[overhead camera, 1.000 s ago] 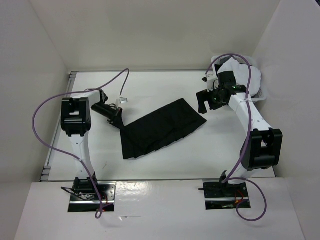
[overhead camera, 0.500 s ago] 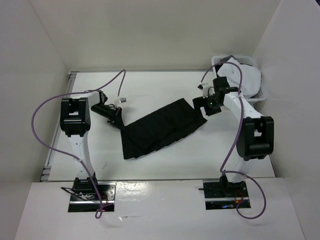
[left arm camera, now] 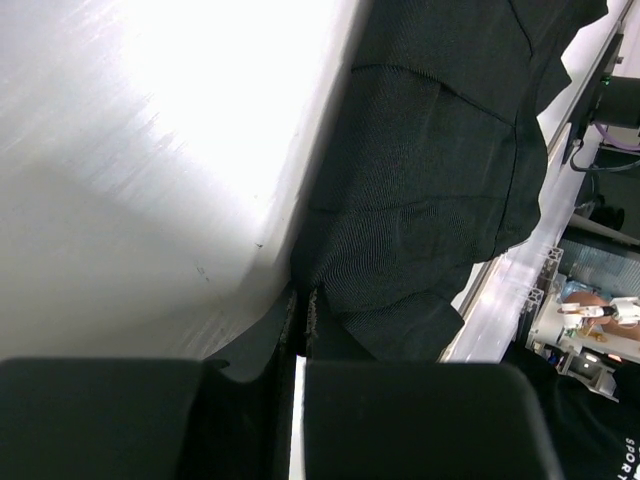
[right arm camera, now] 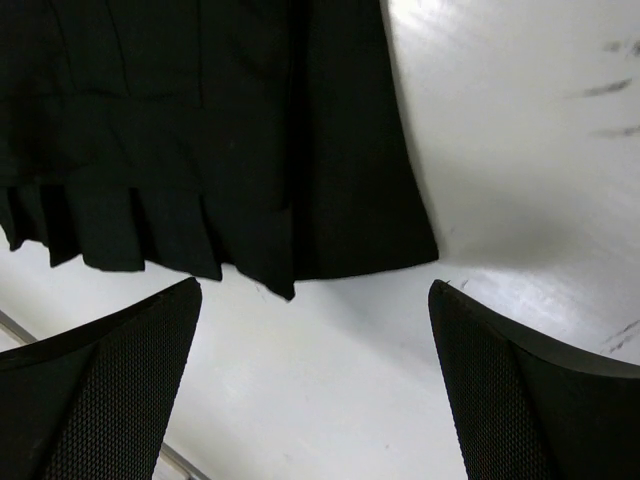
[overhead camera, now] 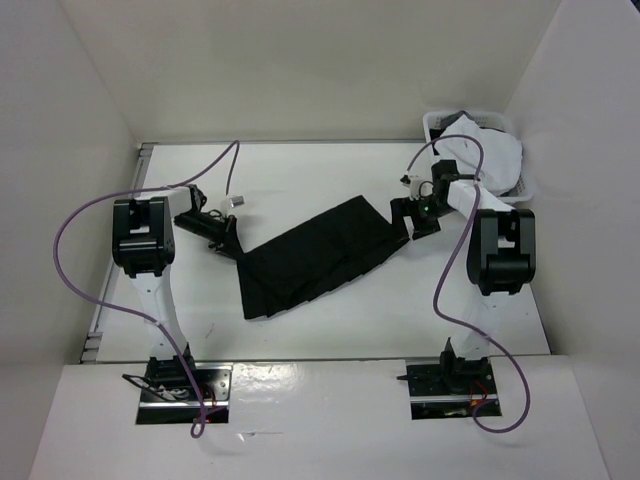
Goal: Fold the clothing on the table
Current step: Fold the skirt
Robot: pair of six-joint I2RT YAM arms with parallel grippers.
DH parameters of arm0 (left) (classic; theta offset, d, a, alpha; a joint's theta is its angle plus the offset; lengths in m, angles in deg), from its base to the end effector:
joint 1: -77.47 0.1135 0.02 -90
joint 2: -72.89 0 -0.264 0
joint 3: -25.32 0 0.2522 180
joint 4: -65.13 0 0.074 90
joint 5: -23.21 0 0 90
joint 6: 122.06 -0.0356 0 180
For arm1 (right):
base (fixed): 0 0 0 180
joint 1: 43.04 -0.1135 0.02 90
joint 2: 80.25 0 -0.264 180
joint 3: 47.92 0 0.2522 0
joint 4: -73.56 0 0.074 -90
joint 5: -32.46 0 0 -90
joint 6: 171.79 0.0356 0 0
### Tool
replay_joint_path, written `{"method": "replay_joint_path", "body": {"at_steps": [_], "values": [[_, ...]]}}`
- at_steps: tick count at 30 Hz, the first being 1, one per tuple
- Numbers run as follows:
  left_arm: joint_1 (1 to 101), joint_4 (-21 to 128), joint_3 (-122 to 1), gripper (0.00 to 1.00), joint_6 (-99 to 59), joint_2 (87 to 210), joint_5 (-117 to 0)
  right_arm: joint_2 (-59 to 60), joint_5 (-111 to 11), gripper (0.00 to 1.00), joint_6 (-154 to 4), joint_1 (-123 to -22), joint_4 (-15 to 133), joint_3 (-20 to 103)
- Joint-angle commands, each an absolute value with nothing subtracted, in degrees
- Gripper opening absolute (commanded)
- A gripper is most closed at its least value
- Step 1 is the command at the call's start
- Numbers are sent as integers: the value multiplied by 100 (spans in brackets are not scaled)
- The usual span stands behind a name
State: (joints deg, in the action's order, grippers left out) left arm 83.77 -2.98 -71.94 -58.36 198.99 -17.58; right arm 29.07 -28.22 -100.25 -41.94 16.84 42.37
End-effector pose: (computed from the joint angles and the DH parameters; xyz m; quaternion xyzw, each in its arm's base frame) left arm 0.3853 0.0154 0.1086 0.1327 0.8981 -0.4144 0.0637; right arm 0.3719 0.0103 0.1786 -0.1759 0.9442 0.2271 0.1609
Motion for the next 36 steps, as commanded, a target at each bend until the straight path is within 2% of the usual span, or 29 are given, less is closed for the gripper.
{"method": "replay_joint_path", "body": {"at_steps": [1, 19, 22, 36], "values": [[8441, 259, -7079, 0, -6027, 19893, -2540, 3163, -2468, 98, -10235, -4102, 1893, 4634], [8388, 145, -7194, 0, -5974, 19893, -2645, 4314, -1984, 98, -10534, -3927, 1718, 5532], [8388, 92, -7246, 0, -5913, 19893, -2698, 4315, -1984, 95, -10534, -3988, 1804, 5462], [8336, 92, -7404, 0, -5807, 19945, -2698, 4262, -1615, 95, -10640, -4269, 1621, 5277]]}}
